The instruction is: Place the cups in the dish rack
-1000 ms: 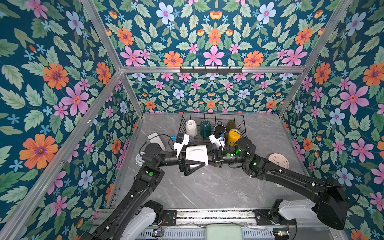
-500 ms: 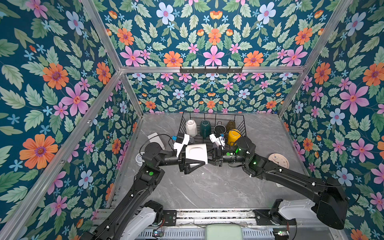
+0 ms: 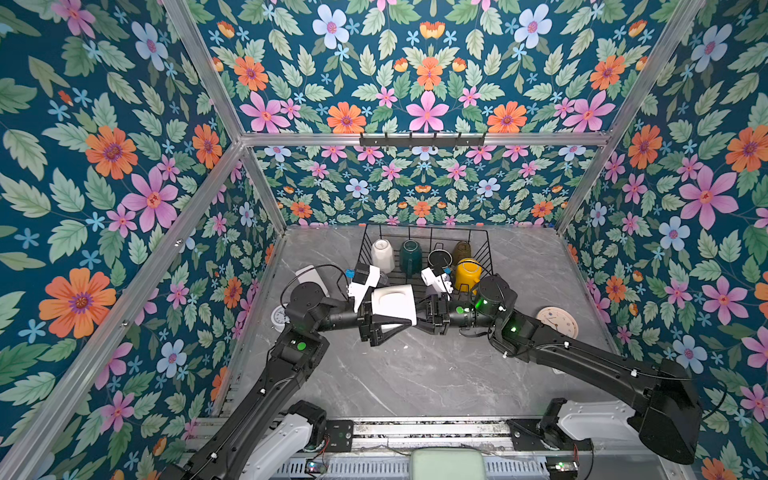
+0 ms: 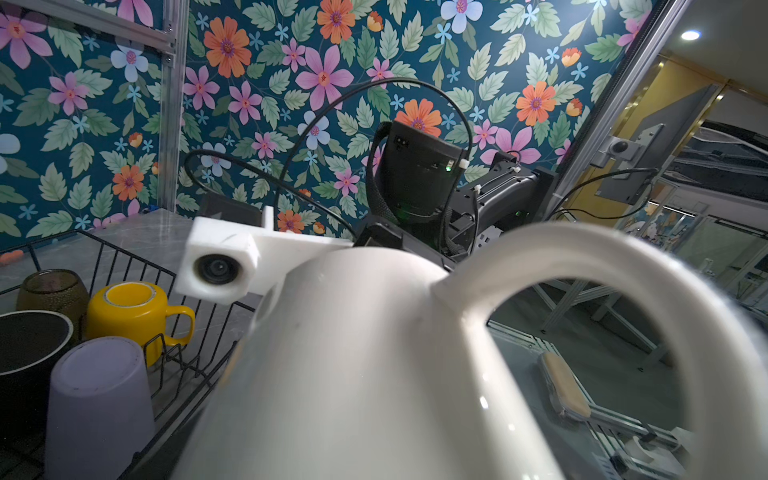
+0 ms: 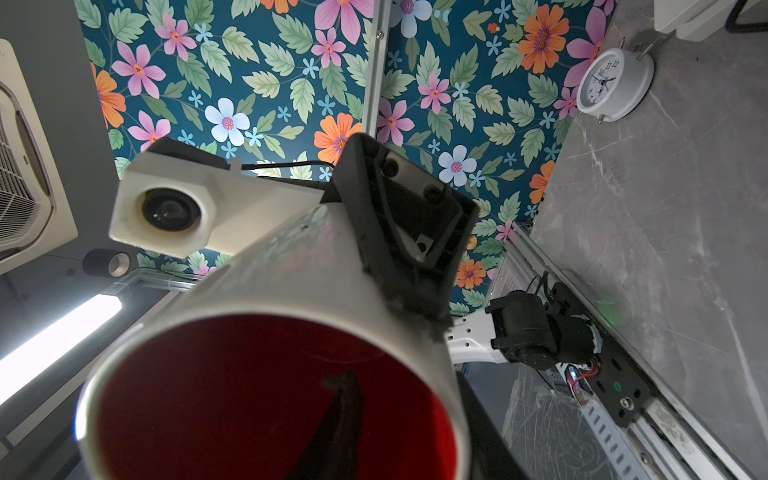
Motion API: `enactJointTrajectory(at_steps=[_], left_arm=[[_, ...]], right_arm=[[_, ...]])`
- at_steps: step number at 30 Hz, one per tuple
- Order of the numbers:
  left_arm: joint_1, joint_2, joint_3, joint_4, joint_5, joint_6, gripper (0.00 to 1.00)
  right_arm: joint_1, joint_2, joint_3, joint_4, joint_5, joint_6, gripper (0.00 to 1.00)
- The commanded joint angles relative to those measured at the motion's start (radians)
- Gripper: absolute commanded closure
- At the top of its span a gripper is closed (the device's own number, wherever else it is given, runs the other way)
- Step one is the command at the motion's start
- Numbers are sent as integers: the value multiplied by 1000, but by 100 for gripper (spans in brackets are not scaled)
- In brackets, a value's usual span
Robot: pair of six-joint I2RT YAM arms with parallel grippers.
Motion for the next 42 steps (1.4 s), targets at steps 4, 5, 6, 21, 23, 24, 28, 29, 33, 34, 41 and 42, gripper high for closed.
enactJointTrajectory(at_steps=[4,5,6,21,23,24,28,29,33,34,41,42], left_arm=[[3,1,34,-40,-76,40,100],[3,1,40,-54,-76,48,100],[3,1,43,-62,-76,54,100],[4,18,97,-209,-171,115,100],[4,41,131,-284,-209,141,100],[4,55,150,-319,-231,151,100],[3,129,246,-476,-350,184,100],[4,150,274,-519,-371,194,100],[3,267,403,-695,-474,230,100],[3,301,435,-732,-494,237,100],[2,521,621,-923,-576,265,100],[1,552,652,-951,-597,267,100]], right_arm=[[-19,-72,-33,-15,-6,-62,55],[-28,-83,-43,-22,-5,-65,54],[-40,-101,-53,-37,-4,-70,53],[-132,-570,-67,-920,604,-521,1],[-133,-606,-68,-952,646,-544,1],[-133,-620,-66,-972,668,-551,1],[-133,-645,-52,-1031,715,-572,1],[-133,-648,-51,-1037,721,-575,1],[-133,-649,-45,-1052,731,-585,1],[-133,-650,-47,-1051,733,-590,1],[-133,-676,-57,-1067,749,-598,1],[-133,-687,-59,-1071,750,-598,1]])
